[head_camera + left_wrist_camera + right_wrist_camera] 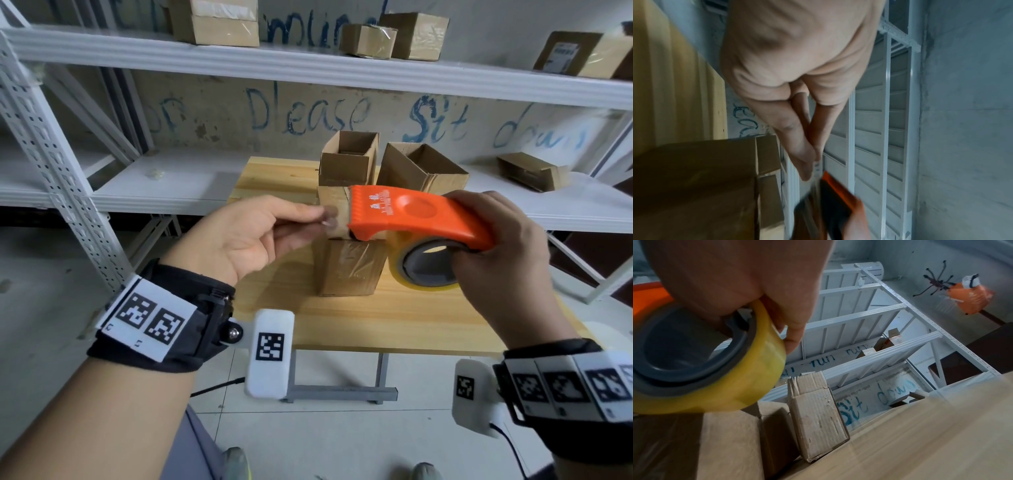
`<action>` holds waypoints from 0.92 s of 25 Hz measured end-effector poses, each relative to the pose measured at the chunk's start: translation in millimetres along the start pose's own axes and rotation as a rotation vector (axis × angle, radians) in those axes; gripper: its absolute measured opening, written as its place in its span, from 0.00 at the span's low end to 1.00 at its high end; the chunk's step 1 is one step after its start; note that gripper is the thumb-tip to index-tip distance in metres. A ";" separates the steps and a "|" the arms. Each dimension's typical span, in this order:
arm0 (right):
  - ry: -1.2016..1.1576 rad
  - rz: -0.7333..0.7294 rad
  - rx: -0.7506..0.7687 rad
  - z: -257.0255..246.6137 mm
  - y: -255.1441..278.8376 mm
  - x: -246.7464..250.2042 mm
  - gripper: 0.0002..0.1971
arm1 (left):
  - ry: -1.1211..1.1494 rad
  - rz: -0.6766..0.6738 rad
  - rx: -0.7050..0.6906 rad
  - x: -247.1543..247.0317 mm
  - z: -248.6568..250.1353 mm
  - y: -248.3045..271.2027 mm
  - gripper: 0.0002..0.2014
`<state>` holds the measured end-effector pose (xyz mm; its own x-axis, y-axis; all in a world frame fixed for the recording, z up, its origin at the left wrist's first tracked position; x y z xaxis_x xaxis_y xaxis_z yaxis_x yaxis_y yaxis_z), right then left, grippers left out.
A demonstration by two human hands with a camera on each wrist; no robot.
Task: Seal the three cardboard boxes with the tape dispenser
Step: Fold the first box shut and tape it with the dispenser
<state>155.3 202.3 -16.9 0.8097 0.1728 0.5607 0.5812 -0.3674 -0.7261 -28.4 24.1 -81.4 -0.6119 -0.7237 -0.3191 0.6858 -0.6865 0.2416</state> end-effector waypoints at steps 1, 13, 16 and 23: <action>0.008 0.017 -0.010 4.1 -0.8 5.1 0.30 | 0.009 0.006 -0.008 6.4 4.1 0.7 0.06; 0.089 -0.042 -0.083 33.3 -0.9 2.2 0.31 | -0.005 -0.009 0.066 10.8 -15.9 -2.2 0.15; 0.093 -0.016 -0.108 38.6 -1.0 2.9 0.31 | 0.038 0.020 0.044 6.4 -22.2 -3.9 0.14; 0.095 0.004 -0.098 33.9 -4.2 5.6 0.31 | -0.019 0.123 -0.048 14.0 -13.6 -7.0 0.10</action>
<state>160.1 235.8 -24.2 0.7983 0.0856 0.5961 0.5634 -0.4559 -0.6890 -36.4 19.8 -100.0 -0.5291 -0.8039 -0.2717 0.7741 -0.5884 0.2335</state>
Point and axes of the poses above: each hand's wrist, its own y-axis away from the middle knuckle, its own x-axis out of the back of the hand, z = x × y, the point moved 10 cm from there along -y, towards the middle knuckle, and after that the axes turned 1 degree about -z, right-handed, at the moved point
